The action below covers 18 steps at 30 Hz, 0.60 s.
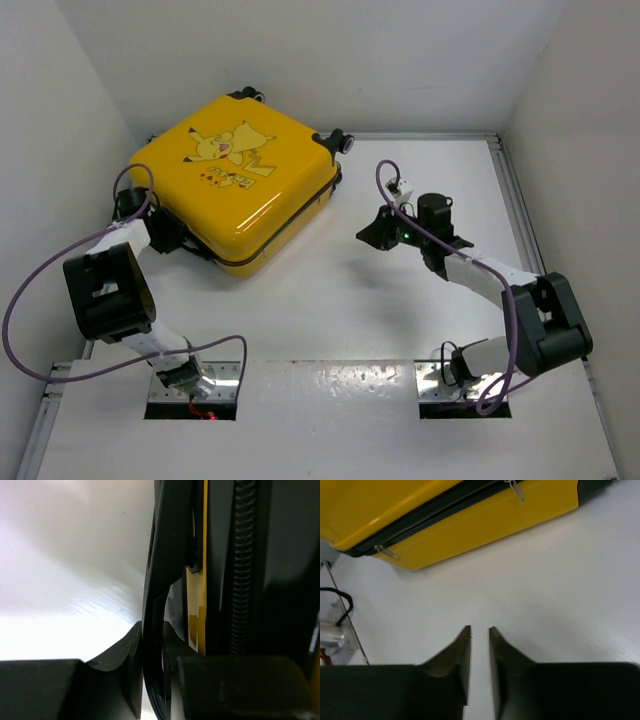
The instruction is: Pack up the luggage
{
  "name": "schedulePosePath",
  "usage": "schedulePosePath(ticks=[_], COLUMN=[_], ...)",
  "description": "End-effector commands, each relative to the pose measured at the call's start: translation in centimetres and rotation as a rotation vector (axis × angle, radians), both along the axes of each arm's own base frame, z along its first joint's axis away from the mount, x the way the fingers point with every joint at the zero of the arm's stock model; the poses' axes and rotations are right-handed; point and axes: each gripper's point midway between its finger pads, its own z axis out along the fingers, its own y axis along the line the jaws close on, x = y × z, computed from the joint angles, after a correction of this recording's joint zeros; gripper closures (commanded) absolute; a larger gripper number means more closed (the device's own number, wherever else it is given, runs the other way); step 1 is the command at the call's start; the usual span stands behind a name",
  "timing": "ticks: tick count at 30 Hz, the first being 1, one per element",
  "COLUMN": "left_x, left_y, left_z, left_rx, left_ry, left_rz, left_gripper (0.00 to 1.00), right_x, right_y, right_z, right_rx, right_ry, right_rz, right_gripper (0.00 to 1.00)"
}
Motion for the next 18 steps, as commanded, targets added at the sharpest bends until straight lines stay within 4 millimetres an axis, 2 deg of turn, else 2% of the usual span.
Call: schedulePosePath(ticks=[1, 4, 5, 7, 9, 10, 11, 13, 14, 16, 18], left_x=[-3.3, -4.0, -4.0, -4.6, -4.3, -4.7, -4.5, -4.6, -4.5, -4.7, -5.0], left_y=[-2.3, -1.8, -1.8, -2.1, -2.0, -2.2, -2.2, -2.5, -2.6, -2.8, -2.9], left_z=[-5.6, -5.5, -5.5, -5.7, -5.0, -5.2, -4.8, -4.7, -4.4, -4.4, -4.4], left_rx=[0.124, 0.153, 0.157, 0.133, 0.147, 0.136, 0.141, 0.149, 0.144, 0.139, 0.136], left_ry=[0.257, 0.292, 0.293, 0.293, 0.273, 0.278, 0.265, 0.261, 0.248, 0.246, 0.255], left_rz=[-0.233, -0.262, -0.27, -0.285, -0.294, -0.299, -0.298, -0.317, -0.321, -0.335, -0.336], left_gripper=[1.0, 1.0, 1.0, 1.0, 1.0, 1.0, 1.0, 1.0, 1.0, 1.0, 1.0], right_x=[0.3, 0.3, 0.6, 0.7, 0.7, 2.0, 2.6, 4.6, 5.5, 7.1, 7.9], right_y=[0.9, 1.8, 2.5, 4.0, 5.4, 5.1, 5.6, 5.6, 5.9, 6.3, 6.5], right_z=[2.4, 2.3, 3.1, 3.3, 2.2, 2.6, 1.5, 2.5, 1.7, 2.0, 1.5], right_rx=[0.054, 0.043, 0.038, 0.039, -0.01, -0.034, -0.057, -0.059, -0.065, -0.057, -0.05], right_ry=[-0.133, -0.21, -0.282, -0.323, -0.38, -0.424, -0.422, -0.469, -0.457, -0.46, -0.45], right_rz=[0.033, 0.048, 0.065, 0.094, 0.136, 0.067, 0.063, -0.005, -0.012, -0.036, -0.043], right_gripper=[0.75, 0.63, 0.59, 0.54, 0.53, 0.59, 0.61, 0.65, 0.65, 0.65, 0.65])
